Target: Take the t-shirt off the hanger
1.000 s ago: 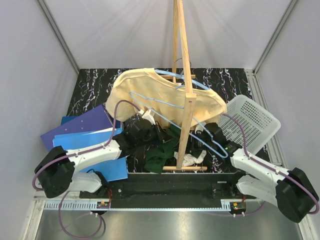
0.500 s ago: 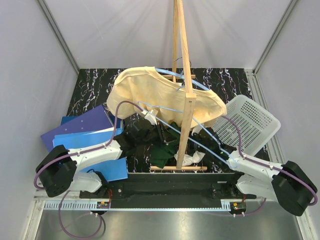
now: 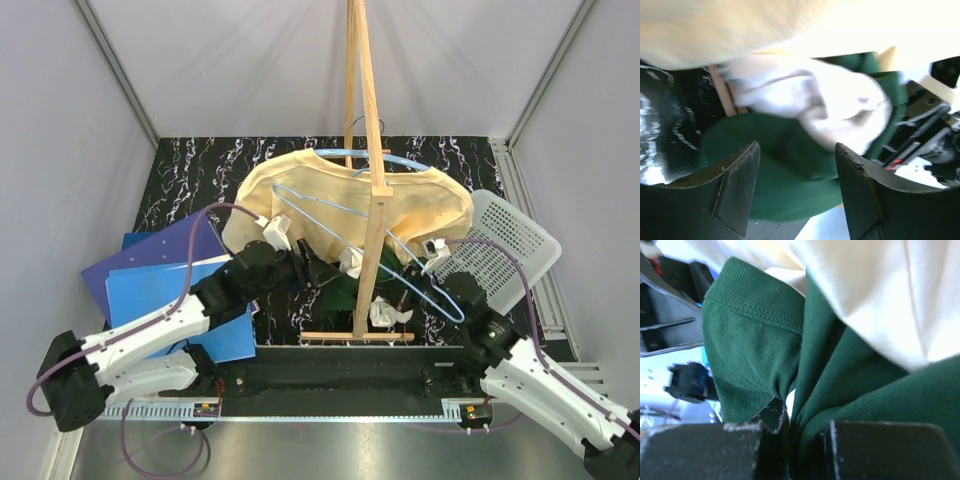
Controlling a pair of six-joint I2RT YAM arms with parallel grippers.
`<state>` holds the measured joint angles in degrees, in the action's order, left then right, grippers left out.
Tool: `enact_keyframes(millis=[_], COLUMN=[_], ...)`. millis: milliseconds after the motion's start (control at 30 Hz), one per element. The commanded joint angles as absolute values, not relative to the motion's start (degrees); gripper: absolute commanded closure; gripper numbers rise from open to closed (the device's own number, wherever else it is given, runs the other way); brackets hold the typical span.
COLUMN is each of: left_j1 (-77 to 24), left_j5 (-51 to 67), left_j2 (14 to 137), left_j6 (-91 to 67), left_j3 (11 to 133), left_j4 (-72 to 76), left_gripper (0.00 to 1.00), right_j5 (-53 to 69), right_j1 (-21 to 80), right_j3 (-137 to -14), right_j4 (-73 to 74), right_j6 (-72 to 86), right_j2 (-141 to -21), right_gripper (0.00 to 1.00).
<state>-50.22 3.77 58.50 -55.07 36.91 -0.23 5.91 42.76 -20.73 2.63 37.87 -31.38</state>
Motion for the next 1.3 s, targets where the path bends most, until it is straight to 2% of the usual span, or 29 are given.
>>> enact_keyframes(millis=[0,233,600,800,900,1067,1167,1267], left_j1=[-49.66,-49.39,-49.31,-49.31,-49.31,-49.31,-49.22,-49.22], left_j5=[-2.98,-7.12,-9.49,-9.23,-9.49,-9.23,-9.66,-10.63], left_j2=[52.48,42.20,37.71,37.88,37.71,37.27,36.13,34.81], left_j6=[-52.47,-53.26,-52.65,-52.21,-51.86,-51.86,-51.68,-51.24], left_j3=[34.55,30.85,31.29,32.25,32.61,33.13,33.13,33.05], left_j4=[-7.19,-12.21,-15.73,-16.35,-16.70,-17.75,-18.89,-19.95], left_gripper=[0.35,0.33,0.32,0.32,0.32,0.32,0.32,0.31], right_j5=[0.80,-6.50,-20.38,-34.08,-43.57,-53.50,-55.46,-52.49], right_j1=[42.89,42.89,42.89,42.89,42.89,42.89,42.98,42.89], right_j3=[-26.97,-33.13,-48.67,-57.81,-61.42,-64.68,-66.61,-72.91], right_j4=[11.50,23.72,42.80,44.91,47.02,46.76,45.53,44.38], right_j6=[42.01,43.24,38.41,32.79,32.52,31.38,30.15,27.79], right_j2=[-24.45,-13.64,-12.13,-16.95,-24.93,-31.63,-33.74,-35.85], right_gripper=[1.00,1.00,1.00,1.00,1.00,1.00,1.00,1.00])
